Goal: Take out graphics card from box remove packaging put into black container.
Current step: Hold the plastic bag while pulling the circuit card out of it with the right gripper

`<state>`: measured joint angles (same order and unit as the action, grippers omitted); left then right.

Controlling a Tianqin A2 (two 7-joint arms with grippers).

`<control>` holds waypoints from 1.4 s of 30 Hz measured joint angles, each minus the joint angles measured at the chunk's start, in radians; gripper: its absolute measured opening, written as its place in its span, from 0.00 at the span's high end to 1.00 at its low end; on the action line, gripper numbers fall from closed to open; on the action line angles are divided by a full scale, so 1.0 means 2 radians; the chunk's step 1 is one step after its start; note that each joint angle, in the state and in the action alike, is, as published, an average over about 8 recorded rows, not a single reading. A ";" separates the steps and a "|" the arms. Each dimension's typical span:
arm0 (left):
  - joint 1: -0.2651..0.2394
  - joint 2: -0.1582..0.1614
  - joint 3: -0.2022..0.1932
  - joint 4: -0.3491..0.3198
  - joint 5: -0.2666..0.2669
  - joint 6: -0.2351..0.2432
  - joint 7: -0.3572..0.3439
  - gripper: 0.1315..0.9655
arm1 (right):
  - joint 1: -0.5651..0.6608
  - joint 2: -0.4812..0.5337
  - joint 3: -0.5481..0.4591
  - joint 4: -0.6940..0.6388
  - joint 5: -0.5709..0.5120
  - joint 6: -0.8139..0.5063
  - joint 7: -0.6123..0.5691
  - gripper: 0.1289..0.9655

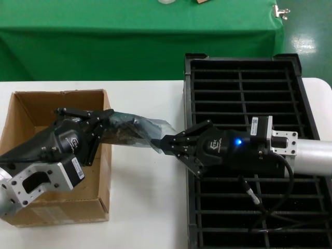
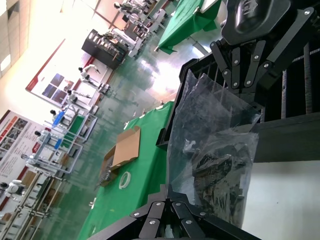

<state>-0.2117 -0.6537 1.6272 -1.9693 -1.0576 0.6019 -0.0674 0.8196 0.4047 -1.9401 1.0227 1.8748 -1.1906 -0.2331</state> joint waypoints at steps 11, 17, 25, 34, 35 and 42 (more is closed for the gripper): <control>0.000 0.000 0.000 0.000 0.000 0.000 0.000 0.99 | 0.031 -0.016 0.011 -0.063 -0.001 -0.013 -0.030 1.00; 0.000 0.000 0.000 0.000 0.000 0.000 0.000 0.99 | 0.033 -0.021 0.020 -0.078 0.002 -0.013 -0.036 1.00; 0.000 0.000 0.000 0.000 0.000 0.000 0.000 0.99 | 0.029 -0.025 0.021 -0.082 -0.002 -0.019 -0.038 1.00; 0.000 0.000 0.000 0.000 0.000 0.000 0.000 0.99 | 0.033 -0.039 0.016 -0.091 -0.010 -0.020 -0.042 1.00; 0.000 0.000 0.000 0.000 0.000 0.000 0.000 0.99 | 0.034 -0.041 0.016 -0.093 -0.010 -0.018 -0.043 1.00; 0.000 0.000 0.000 0.000 0.000 0.000 0.000 0.99 | 0.041 -0.049 0.026 -0.110 -0.012 0.002 -0.045 1.00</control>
<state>-0.2117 -0.6537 1.6272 -1.9693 -1.0576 0.6019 -0.0674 0.9025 0.3062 -1.8891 0.8022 1.8507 -1.1875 -0.3234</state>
